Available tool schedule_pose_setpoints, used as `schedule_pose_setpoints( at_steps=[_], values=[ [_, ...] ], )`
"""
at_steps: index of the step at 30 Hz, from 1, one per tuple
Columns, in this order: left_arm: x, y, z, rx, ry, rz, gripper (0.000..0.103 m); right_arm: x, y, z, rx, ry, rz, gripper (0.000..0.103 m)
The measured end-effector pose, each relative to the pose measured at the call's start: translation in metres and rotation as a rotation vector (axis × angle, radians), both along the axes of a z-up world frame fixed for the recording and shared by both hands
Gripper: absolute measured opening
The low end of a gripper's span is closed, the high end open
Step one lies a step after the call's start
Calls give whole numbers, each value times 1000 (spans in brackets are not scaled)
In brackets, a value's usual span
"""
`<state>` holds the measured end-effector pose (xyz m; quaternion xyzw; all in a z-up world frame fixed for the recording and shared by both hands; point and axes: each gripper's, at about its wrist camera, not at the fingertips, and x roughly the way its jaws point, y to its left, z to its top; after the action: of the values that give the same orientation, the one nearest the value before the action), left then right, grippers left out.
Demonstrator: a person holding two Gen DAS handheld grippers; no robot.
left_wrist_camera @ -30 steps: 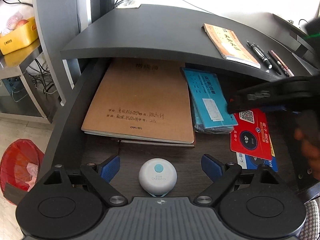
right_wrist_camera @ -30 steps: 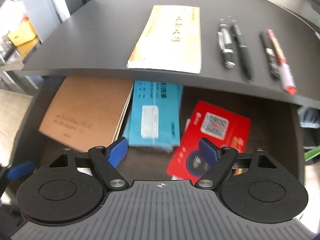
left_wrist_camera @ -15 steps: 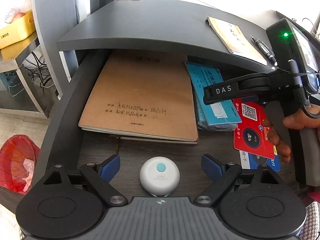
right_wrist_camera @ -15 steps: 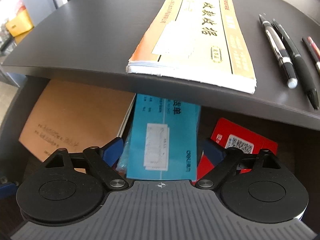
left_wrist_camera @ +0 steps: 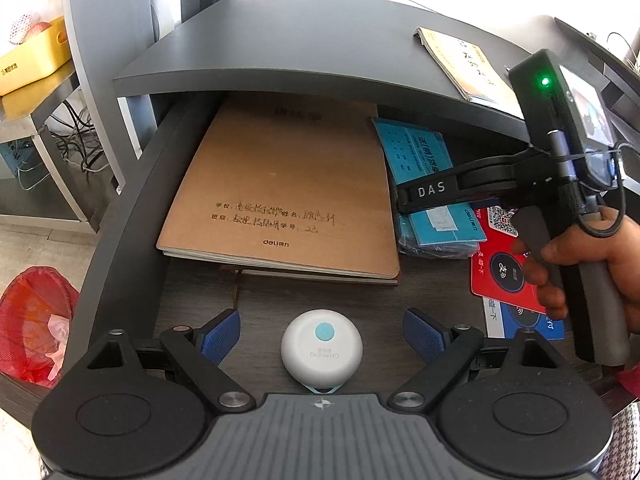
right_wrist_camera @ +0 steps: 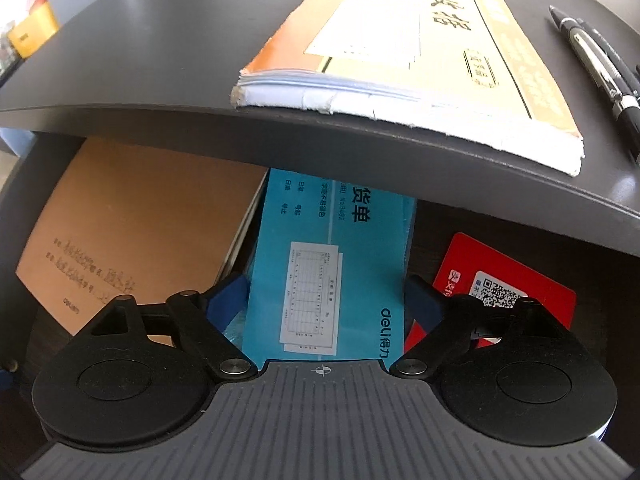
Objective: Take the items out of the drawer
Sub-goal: 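Lower the open right gripper onto the edge of the blue receipt book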
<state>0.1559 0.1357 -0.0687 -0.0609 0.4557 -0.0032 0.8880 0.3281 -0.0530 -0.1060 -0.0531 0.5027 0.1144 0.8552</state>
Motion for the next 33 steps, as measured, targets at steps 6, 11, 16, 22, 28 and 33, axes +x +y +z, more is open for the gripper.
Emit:
schedule_pose_setpoints(
  at_steps=[6, 11, 16, 22, 28, 33],
  values=[
    [0, -1, 0, 0, 1, 4, 89, -11, 0, 7, -44, 52, -13, 83],
    [1, -3, 0, 0, 3, 2, 89, -21, -5, 6, -24, 94, 7, 86],
    [1, -2, 0, 2, 3, 4, 89, -21, 0, 7, -29, 84, 29, 91],
    [2, -1, -1, 1, 6, 12, 89, -21, 12, 4, -70, 142, 81, 97],
    [2, -1, -2, 5, 11, 10, 89, -22, 21, -4, -105, 150, 67, 91],
    [1, -1, -1, 8, 8, 17, 89, -29, 23, 8, -113, 162, 36, 87]
  ],
)
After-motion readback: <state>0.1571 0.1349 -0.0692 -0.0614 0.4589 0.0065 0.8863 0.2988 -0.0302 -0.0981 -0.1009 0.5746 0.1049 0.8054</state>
